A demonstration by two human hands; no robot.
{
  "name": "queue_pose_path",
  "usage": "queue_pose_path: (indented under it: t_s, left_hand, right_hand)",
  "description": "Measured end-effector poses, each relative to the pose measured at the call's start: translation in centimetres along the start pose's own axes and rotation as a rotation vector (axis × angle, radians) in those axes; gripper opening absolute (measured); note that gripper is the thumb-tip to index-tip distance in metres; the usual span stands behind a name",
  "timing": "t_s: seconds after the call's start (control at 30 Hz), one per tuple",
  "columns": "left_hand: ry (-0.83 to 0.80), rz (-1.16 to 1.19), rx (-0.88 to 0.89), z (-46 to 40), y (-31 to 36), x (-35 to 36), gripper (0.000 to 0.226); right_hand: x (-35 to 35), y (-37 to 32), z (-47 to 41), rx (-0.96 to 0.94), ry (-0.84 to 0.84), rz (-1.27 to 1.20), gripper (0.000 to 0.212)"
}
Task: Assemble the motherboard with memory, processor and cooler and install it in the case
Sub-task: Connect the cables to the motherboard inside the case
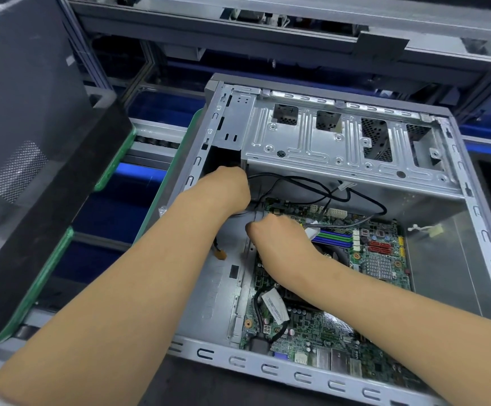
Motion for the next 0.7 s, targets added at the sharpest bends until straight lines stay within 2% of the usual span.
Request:
queue_pose_path:
  t_s: [0.27, 0.57, 0.7]
  left_hand:
    - [0.009, 0.001, 0.018, -0.14, -0.06, -0.04, 0.026]
    - [0.017, 0.008, 0.021, -0.18, -0.16, 0.01, 0.025]
    - [0.020, 0.036, 0.043, -0.05, -0.05, 0.18, 0.029]
  right_hand:
    - [0.38, -0.25, -0.10, 0.005, -0.023, 0.001, 0.043]
    - [0.16, -0.41, -0.36, 0.016, 0.041, 0.066, 0.041]
    - [0.41, 0.36, -0.31, 0.069, 0.020, 0.029, 0.016]
Point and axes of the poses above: each hand's wrist, its own z-axis away from the middle knuckle, its own x-axis out of the palm, y = z × x, the point moved 9 cm from there along -z, towards the middle knuckle, and after that the axes turned 15 degrees about -y, right-handed, at the moved point
